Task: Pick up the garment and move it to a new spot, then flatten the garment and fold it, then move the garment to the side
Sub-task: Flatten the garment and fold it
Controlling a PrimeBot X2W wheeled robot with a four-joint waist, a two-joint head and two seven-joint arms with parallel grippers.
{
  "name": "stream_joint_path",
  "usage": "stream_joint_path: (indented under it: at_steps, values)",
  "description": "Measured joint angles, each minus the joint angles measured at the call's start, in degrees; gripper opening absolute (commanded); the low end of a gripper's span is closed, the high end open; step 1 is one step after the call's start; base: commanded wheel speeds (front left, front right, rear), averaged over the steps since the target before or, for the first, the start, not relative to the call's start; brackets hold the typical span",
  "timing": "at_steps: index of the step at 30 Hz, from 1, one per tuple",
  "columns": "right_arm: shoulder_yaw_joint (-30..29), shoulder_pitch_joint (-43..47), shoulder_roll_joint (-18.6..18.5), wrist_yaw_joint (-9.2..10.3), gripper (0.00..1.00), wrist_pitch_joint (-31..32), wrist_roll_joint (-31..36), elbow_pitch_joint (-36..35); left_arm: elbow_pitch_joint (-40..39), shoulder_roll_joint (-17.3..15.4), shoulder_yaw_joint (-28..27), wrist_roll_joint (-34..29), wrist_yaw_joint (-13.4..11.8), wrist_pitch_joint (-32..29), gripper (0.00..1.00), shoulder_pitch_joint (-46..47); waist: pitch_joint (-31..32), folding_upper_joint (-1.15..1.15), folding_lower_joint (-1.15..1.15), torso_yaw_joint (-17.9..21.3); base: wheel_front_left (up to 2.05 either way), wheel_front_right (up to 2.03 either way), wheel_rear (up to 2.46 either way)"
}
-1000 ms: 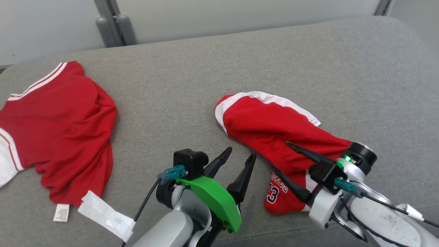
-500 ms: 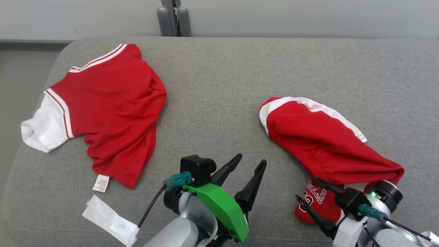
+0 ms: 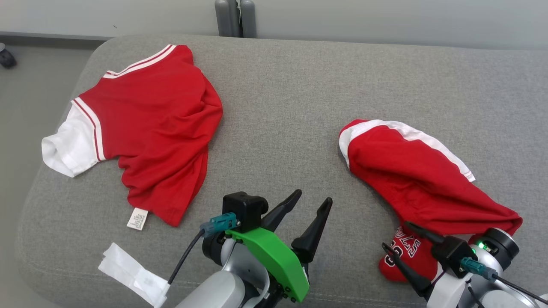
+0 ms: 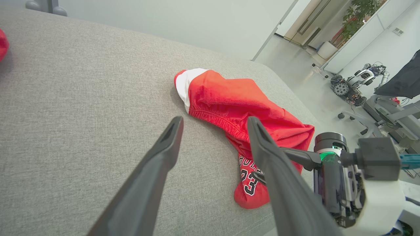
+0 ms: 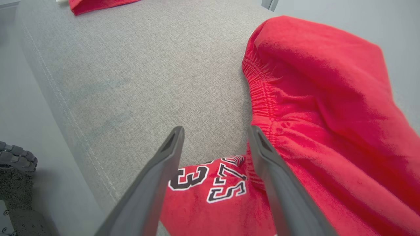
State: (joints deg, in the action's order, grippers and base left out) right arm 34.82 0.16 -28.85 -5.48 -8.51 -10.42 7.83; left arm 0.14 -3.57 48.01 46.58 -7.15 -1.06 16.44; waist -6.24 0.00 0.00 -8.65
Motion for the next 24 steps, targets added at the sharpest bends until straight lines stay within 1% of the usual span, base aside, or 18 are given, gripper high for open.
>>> stream_joint_path:
  at_steps: [5, 11, 12, 15, 18, 24]
  values:
    - [0.8, 1.9, 0.3, -0.05, 1.0, 0.3, -0.7, -0.6, -0.3, -0.2, -0.1, 0.0, 0.0, -0.4, 1.0, 0.0, -0.1, 0.0, 0.0, -0.3, 0.0, 0.0, 0.0]
    - [0.1, 3.0, 0.2, 0.21, 1.0, 0.6, -1.5, -0.6, -0.5, -0.6, -0.6, 0.0, 0.0, -0.5, 1.0, -0.2, 0.1, 0.0, 0.0, -0.3, 0.0, 0.0, 0.0]
    - [-0.2, 3.0, 0.3, 0.62, 1.0, 0.6, -1.8, -0.6, -0.6, -0.6, -0.7, 0.0, 0.0, -0.5, 1.0, -0.3, 0.1, 0.0, 0.0, -0.2, 0.0, 0.0, 0.0]
    - [-0.9, 3.0, 0.1, 0.71, 1.0, 0.6, -2.4, -0.7, -1.0, -0.7, -0.8, 0.0, 0.0, -0.6, 1.0, -0.7, 0.0, 0.0, 0.0, -0.1, 0.0, 0.0, 0.0]
    - [-2.3, 3.0, 0.1, 1.6, 1.0, 0.6, -3.3, -0.6, -1.0, -0.6, -0.7, 0.0, 0.0, -1.0, 1.0, -1.0, -0.2, 0.0, 0.0, 0.1, 0.0, 0.0, 0.0]
    - [-4.2, 2.8, 0.0, 2.09, 1.0, 0.6, -4.4, -0.6, -1.5, -0.6, -0.7, 0.0, 0.0, -1.1, 1.0, -1.0, -0.6, 0.0, 0.0, 0.1, 0.0, 0.0, 0.0]
